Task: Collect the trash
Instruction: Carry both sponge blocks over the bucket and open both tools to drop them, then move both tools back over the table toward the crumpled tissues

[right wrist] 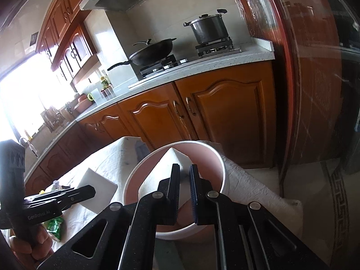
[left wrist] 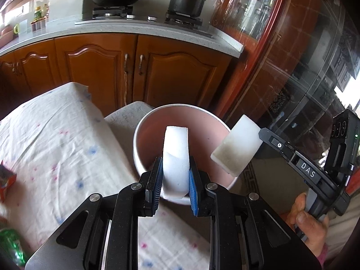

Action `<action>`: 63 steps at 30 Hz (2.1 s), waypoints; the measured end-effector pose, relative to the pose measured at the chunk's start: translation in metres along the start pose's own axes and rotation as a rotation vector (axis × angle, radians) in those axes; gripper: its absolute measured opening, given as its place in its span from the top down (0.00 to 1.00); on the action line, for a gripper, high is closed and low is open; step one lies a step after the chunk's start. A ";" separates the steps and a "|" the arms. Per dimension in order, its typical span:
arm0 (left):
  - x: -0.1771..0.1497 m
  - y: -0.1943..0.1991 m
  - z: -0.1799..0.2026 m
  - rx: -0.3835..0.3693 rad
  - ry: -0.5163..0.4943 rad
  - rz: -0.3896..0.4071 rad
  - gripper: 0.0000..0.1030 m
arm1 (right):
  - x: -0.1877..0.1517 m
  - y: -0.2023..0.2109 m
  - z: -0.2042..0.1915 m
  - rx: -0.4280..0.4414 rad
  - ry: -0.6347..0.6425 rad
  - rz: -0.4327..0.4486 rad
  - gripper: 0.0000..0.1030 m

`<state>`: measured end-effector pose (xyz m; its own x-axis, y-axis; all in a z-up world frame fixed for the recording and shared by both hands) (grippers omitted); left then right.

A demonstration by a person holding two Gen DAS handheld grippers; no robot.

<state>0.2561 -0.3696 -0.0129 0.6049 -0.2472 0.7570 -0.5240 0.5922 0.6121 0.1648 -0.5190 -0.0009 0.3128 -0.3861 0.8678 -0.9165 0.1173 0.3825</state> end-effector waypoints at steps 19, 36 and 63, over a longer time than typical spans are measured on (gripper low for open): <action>-0.005 -0.059 0.007 0.022 -0.025 -0.094 0.72 | -0.007 -0.038 0.016 -0.055 0.045 -0.085 0.85; -0.014 -0.032 -0.012 0.019 0.035 -0.055 0.50 | -0.005 -0.026 0.010 -0.008 -0.024 -0.059 0.49; -0.073 0.096 -0.127 0.155 0.241 0.081 0.50 | -0.055 0.004 -0.114 0.225 -0.020 -0.091 0.21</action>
<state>0.2378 -0.1969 -0.0381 0.6728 -0.0040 0.7398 -0.6503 0.4736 0.5939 0.1718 -0.3931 -0.0110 0.3934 -0.4044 0.8257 -0.9180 -0.1245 0.3764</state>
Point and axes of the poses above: each gripper's, at about its wrist camera, not at the fingertips, and y roughly against the way its jaws point, z to its right, x to its top, the point moved 8 cm from there along -y, roughly the way its jaws point, and after that the axes turned 10 degrees about z, right-handed, at the moved point
